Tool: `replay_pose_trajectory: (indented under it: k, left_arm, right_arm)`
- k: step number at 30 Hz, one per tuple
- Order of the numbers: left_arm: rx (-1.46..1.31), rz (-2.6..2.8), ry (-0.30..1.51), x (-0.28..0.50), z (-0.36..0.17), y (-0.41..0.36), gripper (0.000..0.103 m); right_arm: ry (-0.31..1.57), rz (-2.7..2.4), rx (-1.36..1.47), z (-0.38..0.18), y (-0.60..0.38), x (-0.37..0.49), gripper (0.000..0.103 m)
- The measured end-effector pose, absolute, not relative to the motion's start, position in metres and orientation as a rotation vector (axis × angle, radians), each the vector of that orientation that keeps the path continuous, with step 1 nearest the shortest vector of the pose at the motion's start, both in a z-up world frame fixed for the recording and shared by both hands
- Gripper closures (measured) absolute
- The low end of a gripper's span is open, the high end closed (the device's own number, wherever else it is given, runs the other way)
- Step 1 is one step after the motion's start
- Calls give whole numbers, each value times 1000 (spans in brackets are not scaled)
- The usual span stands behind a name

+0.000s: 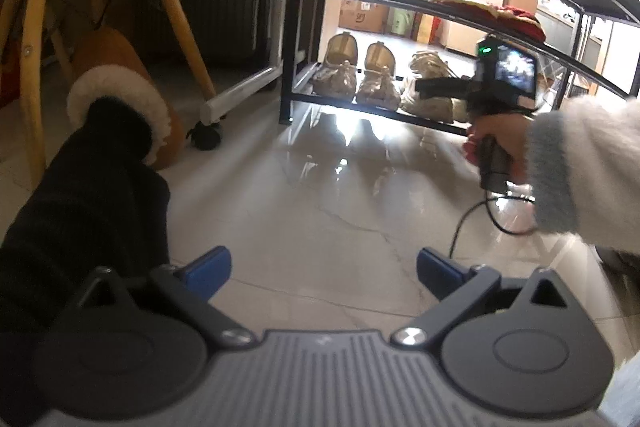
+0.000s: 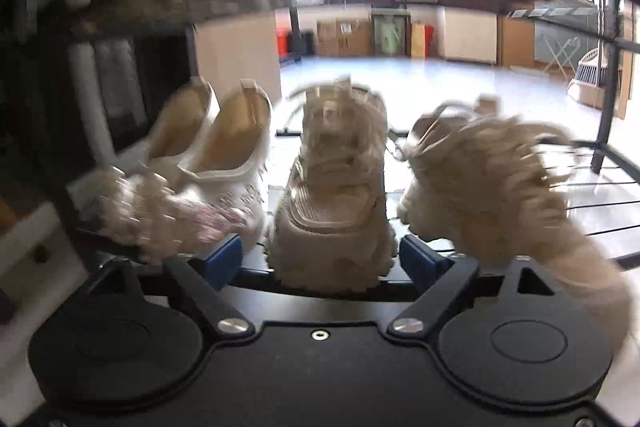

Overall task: Organize scattered shoes
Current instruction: 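Push the sneakers into line beside the white flats with the right gripper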

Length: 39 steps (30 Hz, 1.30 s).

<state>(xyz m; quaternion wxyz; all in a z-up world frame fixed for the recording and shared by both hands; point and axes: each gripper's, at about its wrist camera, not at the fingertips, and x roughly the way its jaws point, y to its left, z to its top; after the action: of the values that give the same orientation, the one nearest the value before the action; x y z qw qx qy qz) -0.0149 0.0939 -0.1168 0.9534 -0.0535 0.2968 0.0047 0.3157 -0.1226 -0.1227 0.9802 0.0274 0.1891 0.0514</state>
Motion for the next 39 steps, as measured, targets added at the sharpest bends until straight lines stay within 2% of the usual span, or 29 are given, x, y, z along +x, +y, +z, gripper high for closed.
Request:
replay_pose_trajectory:
  k: [4, 11, 16, 17, 18, 28, 35, 39]
  left_arm:
    - [-102, 12, 598, -17, -117, 93, 3]
    - [-81, 12, 612, -14, -119, 90, 3]
    - [-71, 15, 624, -11, -122, 89, 3]
    - [-74, 16, 627, -11, -122, 89, 3]
    - [-77, 17, 630, -10, -122, 90, 3]
    - [-98, 15, 649, -8, -125, 91, 3]
    - [-99, 23, 667, -4, -127, 92, 3]
    - [-121, 25, 676, -1, -128, 94, 3]
  right_arm:
    - [303, 81, -6, -109, -151, 269, 1]
    - [375, -40, -20, -124, -208, 258, 1]
    - [413, -37, -46, -138, -212, 284, 5]
    - [417, -35, -48, -139, -212, 287, 18]
    - [435, -29, -46, -141, -212, 294, 21]
    - [349, -110, 46, -164, -202, 297, 19]
    - [372, -117, 60, -164, -194, 336, 21]
    - [397, -127, 57, -162, -188, 360, 18]
